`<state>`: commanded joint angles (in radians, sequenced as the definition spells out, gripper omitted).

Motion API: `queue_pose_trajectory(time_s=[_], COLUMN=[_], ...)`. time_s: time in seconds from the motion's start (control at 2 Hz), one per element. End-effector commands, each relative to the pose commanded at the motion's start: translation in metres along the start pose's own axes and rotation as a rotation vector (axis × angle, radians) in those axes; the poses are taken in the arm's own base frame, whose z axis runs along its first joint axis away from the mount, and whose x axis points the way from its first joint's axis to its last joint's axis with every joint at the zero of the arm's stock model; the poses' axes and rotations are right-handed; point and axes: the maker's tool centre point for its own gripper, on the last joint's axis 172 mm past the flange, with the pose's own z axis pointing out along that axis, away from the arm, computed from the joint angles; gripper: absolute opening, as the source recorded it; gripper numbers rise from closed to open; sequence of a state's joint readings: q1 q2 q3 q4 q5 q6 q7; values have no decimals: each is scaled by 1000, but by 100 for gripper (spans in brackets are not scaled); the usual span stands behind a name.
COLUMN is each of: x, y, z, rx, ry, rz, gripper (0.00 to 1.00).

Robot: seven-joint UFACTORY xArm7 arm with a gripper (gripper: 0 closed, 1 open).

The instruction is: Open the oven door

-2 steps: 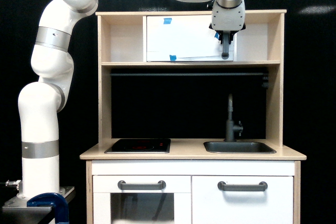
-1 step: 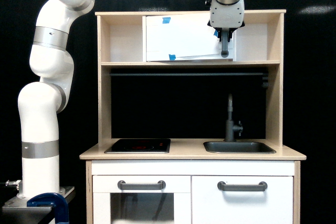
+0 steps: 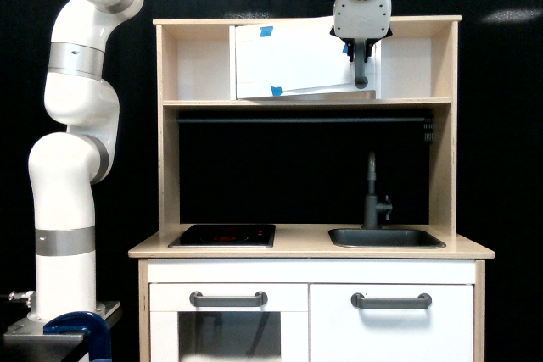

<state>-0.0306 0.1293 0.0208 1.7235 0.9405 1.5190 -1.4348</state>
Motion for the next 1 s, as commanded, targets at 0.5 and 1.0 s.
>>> queue_pose_trajectory(time_s=[0.5,1.0], x=[-17,-33], y=[-7,-20], z=[-20,-44], rx=[0,0], ry=[0,0], rz=[0,0], gripper=[0,0])
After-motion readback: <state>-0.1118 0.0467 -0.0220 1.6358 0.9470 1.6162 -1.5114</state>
